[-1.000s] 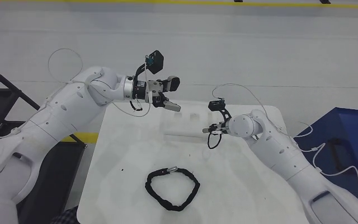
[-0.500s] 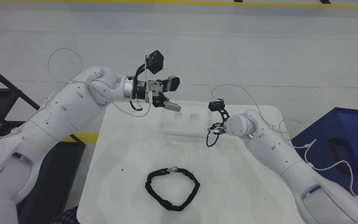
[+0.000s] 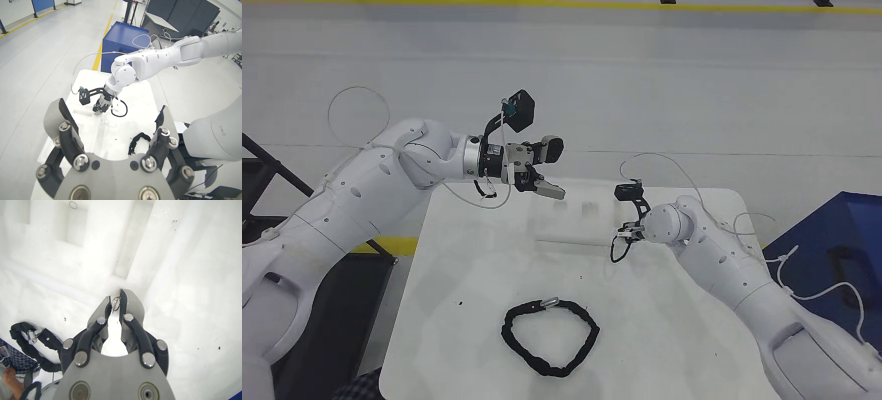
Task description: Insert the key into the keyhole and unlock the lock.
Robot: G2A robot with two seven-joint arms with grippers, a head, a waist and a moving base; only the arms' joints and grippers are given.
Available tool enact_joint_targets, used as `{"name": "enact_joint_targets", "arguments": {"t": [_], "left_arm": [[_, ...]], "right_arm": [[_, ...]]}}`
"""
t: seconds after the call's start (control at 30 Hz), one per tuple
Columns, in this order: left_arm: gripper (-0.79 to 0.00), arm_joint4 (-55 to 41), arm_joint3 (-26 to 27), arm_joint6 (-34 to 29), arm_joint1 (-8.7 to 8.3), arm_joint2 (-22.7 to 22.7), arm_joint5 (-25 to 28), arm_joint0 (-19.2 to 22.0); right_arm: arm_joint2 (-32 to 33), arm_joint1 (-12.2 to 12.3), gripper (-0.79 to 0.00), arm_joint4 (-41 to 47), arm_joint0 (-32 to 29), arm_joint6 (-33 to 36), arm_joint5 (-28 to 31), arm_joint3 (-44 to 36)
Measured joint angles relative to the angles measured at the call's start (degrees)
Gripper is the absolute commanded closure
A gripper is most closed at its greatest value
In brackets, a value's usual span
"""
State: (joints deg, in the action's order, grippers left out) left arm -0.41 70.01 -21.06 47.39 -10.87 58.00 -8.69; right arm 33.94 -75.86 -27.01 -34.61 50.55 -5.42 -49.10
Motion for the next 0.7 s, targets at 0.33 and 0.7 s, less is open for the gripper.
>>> {"name": "enact_joint_targets", "arguments": {"t": [0.33,0.7], "left_arm": [[-0.785,0.0,0.0,0.0,0.00,0.0,0.0,0.0],[-0.785,0.0,0.0,0.0,0.00,0.0,0.0,0.0]], "right_arm": [[1.1,-0.4,0.000,-2.2,1.4,1.3,-0.7,-0.6],[6.6,2.0,0.000,-4.8,-0.1,4.3,-1.9,-9.0]]}}
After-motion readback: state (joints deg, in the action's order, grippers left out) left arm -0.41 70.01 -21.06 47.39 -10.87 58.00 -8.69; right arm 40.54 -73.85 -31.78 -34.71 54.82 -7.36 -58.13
